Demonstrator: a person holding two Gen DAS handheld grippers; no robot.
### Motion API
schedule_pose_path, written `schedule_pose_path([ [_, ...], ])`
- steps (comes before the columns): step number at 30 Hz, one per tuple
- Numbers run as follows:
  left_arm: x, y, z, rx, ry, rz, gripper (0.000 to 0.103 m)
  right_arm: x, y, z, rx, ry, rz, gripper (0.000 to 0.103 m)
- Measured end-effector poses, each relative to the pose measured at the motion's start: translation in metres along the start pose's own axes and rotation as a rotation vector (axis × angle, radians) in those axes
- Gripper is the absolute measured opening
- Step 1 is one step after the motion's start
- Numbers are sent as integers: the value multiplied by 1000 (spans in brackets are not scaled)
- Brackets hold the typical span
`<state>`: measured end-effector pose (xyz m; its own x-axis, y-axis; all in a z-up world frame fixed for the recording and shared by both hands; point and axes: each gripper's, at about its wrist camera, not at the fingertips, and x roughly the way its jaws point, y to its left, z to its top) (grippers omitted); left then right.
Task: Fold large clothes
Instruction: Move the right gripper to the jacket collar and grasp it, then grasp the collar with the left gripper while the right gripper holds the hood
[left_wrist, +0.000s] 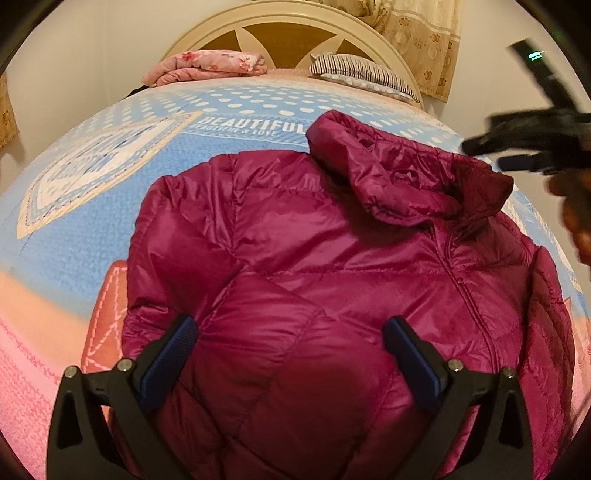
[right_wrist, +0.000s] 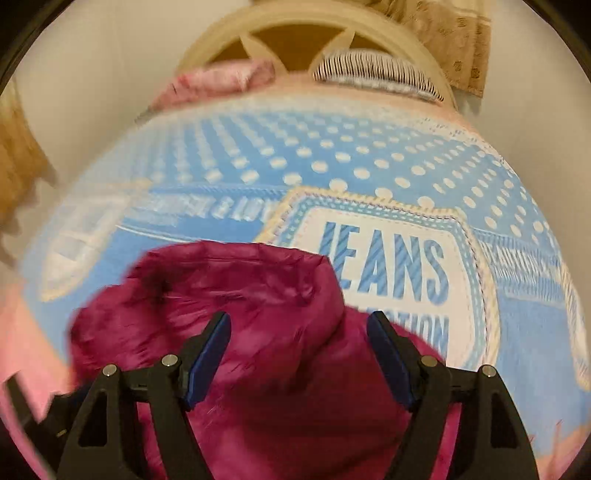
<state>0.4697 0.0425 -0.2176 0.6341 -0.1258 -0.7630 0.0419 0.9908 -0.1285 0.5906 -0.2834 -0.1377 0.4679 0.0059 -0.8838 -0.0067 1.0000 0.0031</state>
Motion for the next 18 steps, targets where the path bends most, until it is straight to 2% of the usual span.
schedule_pose_path([
  [2, -1, 0, -1, 0, -1, -1, 103, 22, -4, 3, -7, 42, -42, 74],
  [3, -1, 1, -1, -1, -2, -2, 103, 30, -7, 2, -8, 65, -30, 58],
  [4, -1, 1, -1, -1, -2, -3, 103, 33, -7, 1, -27, 82, -27, 46],
  [5, -1, 1, -1, -1, -3, -3, 103, 34, -6, -2, -53, 81, -47, 31],
  [7, -1, 1, -1, -2, -3, -3, 103, 29, -4, -11, -111, 64, -57, 17],
  [9, -1, 1, 0, -3, -3, -5, 103, 19, -6, -26, -145, 36, -72, 13],
  [13, -5, 3, -1, -7, -14, -13, 103, 11, -20, -46, -133, -6, -76, 11],
  [16, -18, 16, 1, -64, -39, -98, 103, 16, -29, -61, -100, -13, -69, 10],
  [18, -31, 24, 8, -86, -59, -121, 103, 21, -32, -69, -97, -30, -72, 10],
])
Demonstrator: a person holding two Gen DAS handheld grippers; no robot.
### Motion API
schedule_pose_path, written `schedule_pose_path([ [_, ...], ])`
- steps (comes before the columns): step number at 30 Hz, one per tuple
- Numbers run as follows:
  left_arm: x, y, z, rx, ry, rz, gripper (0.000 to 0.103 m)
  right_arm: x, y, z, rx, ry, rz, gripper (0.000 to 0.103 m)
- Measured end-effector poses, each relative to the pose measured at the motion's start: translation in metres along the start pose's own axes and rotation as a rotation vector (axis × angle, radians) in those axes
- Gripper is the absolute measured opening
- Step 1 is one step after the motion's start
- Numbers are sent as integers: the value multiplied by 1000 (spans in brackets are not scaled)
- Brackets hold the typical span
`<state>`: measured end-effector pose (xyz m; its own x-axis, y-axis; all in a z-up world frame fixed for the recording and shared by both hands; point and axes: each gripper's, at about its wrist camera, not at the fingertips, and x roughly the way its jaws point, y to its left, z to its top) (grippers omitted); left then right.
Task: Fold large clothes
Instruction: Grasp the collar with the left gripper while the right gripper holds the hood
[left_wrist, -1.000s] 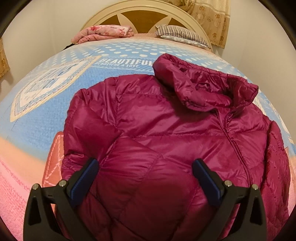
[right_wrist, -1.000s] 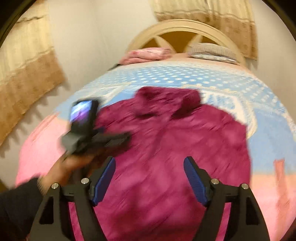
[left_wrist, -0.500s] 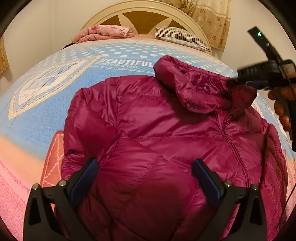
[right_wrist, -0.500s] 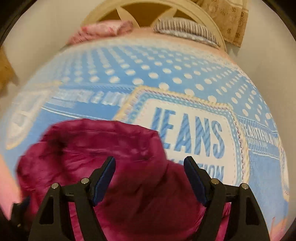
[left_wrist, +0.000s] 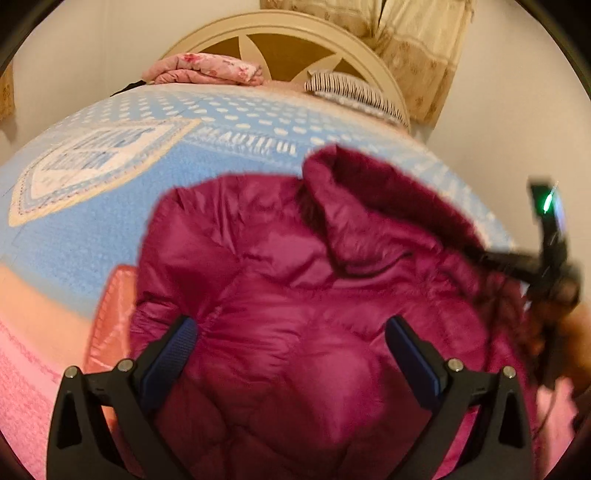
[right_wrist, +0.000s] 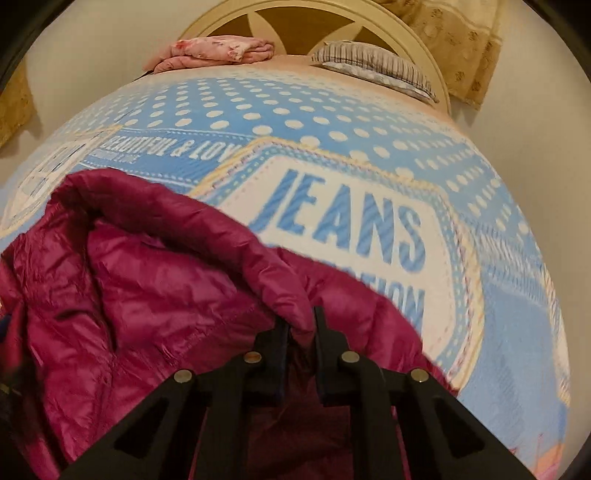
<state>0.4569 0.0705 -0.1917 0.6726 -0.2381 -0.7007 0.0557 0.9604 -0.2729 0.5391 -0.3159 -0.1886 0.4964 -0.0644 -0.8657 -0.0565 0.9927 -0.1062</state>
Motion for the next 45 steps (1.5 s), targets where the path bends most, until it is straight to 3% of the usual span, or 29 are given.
schedule_pose_path([
  [5, -21, 4, 52, -11, -75, 58, 103, 6, -9, -15, 46, -32, 31, 10],
  [8, -11, -12, 76, 70, -115, 160, 103, 11, -12, -21, 68, -33, 53, 11],
  [12, 14, -41, 93, 238, -113, 205, 103, 16, -9, -29, 63, -56, 54, 11],
  [14, 29, -48, 94, 268, -95, 230, 102, 17, -13, -30, 83, -63, 74, 11],
  [16, 40, -50, 96, 271, -67, 200, 90, 18, -16, -31, 100, -67, 95, 11],
  [18, 52, -52, 90, 268, -13, 177, 55, 19, -18, -31, 112, -68, 112, 11],
  [19, 56, -51, 86, 256, 18, 147, 46, 19, -19, -32, 116, -68, 118, 11],
  [20, 58, -49, 81, 238, 48, 118, 29, 19, -20, -32, 119, -68, 122, 11],
  [21, 64, -47, 75, 213, 82, 98, 22, 20, -20, -32, 122, -68, 127, 11],
  [24, 62, -39, 63, 155, 101, 41, 14, 20, -23, -33, 135, -71, 144, 11],
  [28, 46, -36, 59, 137, 71, -7, 10, 20, -23, -34, 131, -73, 139, 11],
  [34, 59, -26, 45, 142, 121, 51, 10, 20, -22, -34, 126, -74, 134, 11],
  [38, 64, -16, 36, 104, 111, 19, 10, 19, -23, -32, 127, -64, 146, 12],
  [40, 63, -17, 34, 113, 99, 20, 10, 11, -23, -32, 112, -64, 149, 16],
  [42, 64, -14, 34, 102, 96, 8, 10, -7, -25, -33, 94, -111, 131, 38],
  [45, 64, -11, 34, 89, 90, -9, 10, -48, -37, -31, 137, -227, 192, 49],
])
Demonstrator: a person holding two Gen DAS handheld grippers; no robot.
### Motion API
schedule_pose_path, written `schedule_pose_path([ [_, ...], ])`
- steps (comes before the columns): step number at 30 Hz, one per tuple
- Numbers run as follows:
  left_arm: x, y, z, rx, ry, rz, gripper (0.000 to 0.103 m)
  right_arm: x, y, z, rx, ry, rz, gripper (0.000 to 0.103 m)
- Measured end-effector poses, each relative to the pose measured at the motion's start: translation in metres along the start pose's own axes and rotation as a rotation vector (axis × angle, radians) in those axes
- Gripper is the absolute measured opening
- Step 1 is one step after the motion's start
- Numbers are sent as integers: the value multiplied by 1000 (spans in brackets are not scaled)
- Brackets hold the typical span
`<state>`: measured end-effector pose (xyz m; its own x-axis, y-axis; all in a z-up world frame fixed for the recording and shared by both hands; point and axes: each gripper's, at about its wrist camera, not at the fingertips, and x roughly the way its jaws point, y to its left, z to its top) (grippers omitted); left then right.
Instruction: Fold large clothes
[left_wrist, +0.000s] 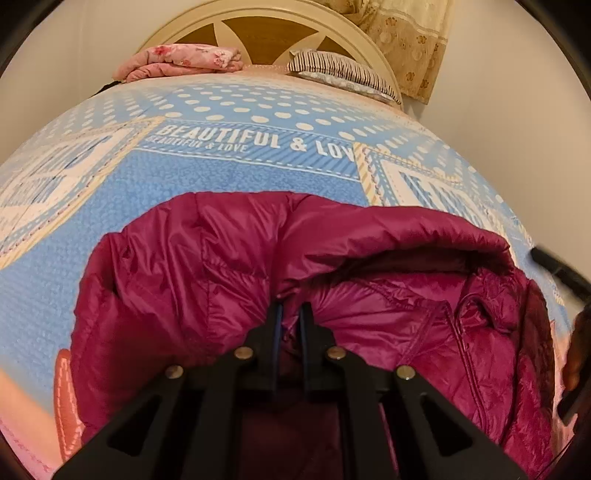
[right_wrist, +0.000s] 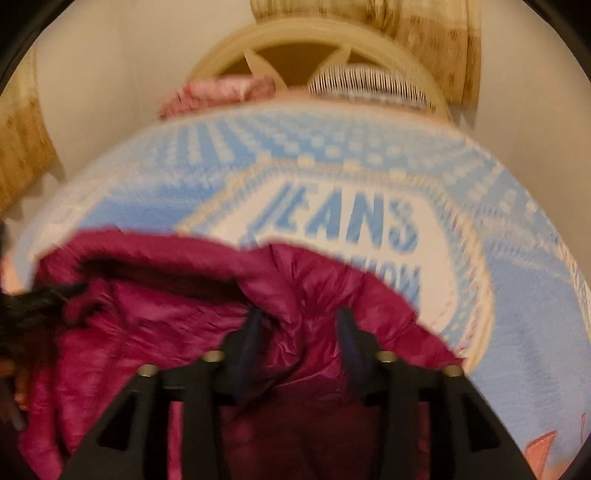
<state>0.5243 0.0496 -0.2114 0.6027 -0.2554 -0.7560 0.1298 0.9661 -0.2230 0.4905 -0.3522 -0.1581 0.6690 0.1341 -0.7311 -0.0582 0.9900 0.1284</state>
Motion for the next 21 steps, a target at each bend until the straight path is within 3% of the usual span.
schedule_pose_path([
  [4, -1, 2, -1, -8, -4, -9, 10, -17, -2, 31, 139, -56, 26, 49],
  [9, -2, 0, -2, 5, -9, 4, 10, 41, 38, 54, 123, 92, 73, 49],
  [14, -16, -1, -2, 13, -55, 26, 15, 82, 56, 17, 82, 217, 27, 49],
  [16, -36, -7, 0, 33, -127, 41, 22, 82, 54, 3, 69, 214, 37, 47],
  [18, -59, -17, 6, 46, -217, 49, 39, 75, 50, -4, 53, 190, 48, 47],
  [21, -85, -34, 22, 47, -315, 36, 54, 75, 48, -8, 59, 177, 55, 47],
])
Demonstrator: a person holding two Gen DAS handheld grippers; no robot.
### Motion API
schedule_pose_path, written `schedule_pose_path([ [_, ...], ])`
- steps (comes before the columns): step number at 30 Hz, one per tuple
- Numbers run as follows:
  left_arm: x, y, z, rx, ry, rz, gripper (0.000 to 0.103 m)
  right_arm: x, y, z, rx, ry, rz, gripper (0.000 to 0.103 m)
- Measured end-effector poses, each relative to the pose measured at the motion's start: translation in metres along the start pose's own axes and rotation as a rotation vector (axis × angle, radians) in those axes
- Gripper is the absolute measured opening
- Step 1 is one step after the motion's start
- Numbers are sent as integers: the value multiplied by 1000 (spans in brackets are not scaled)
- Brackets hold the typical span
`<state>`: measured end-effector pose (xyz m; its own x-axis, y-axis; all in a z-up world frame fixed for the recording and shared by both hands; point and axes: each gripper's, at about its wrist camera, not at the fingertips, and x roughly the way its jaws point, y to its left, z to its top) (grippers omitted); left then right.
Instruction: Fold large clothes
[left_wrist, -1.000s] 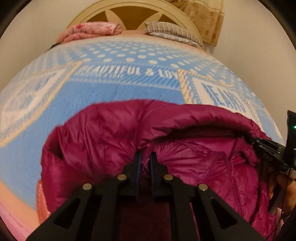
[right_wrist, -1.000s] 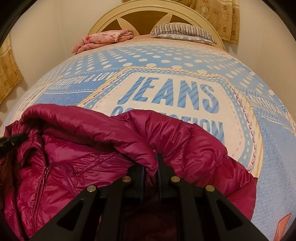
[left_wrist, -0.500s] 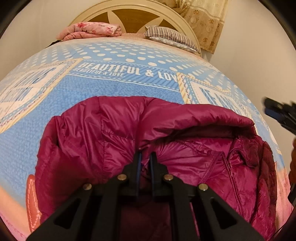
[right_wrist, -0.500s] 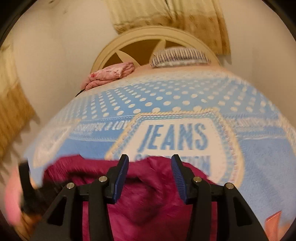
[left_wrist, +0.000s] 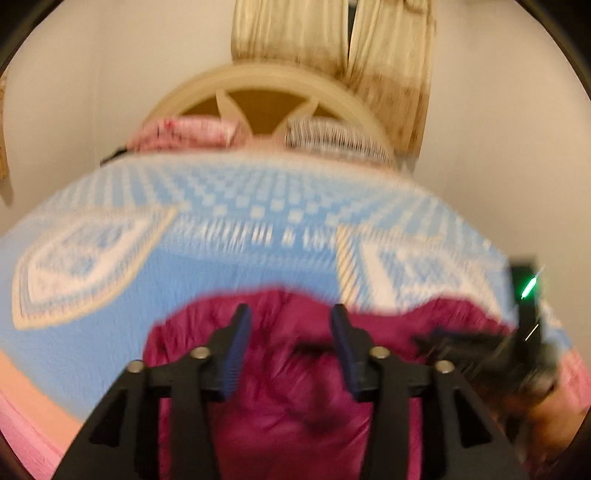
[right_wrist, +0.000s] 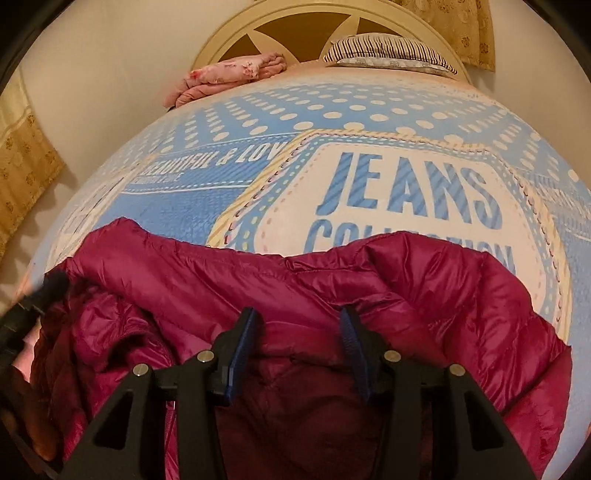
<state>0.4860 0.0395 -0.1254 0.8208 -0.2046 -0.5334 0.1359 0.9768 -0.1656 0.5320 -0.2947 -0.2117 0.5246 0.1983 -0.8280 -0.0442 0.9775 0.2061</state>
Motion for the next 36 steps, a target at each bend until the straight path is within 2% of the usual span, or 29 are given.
schedule_pose_path([
  [1, -2, -5, 7, 4, -18, -2, 57, 1, 1, -1, -5, -6, -6, 47],
  [3, 9, -24, 17, 80, -17, 37, 72, 2, 4, -5, -21, -24, -19, 47],
  [5, 33, -38, 17, 168, 25, 116, 72, 2, 3, -8, -18, -42, -12, 47],
  [7, 66, -42, 9, 222, 113, 189, 72, 1, 0, -9, -6, -49, 4, 47],
  [11, 104, -21, -22, 181, 265, 219, 73, 1, -6, -9, 18, -55, 40, 48],
  [14, 109, -13, -34, 133, 291, 187, 75, 3, -6, -9, 13, -51, 41, 48],
  [17, 116, -14, -36, 138, 331, 187, 81, 3, -3, -10, 2, -46, 28, 48],
  [21, 120, -16, -38, 139, 340, 224, 91, 6, 3, -9, -27, -32, -8, 49],
  [23, 121, -16, -38, 136, 344, 235, 93, 8, 5, -8, -35, -25, -18, 49],
  [36, 124, -13, -38, 117, 348, 237, 97, 10, 11, -9, -71, -20, -65, 49],
])
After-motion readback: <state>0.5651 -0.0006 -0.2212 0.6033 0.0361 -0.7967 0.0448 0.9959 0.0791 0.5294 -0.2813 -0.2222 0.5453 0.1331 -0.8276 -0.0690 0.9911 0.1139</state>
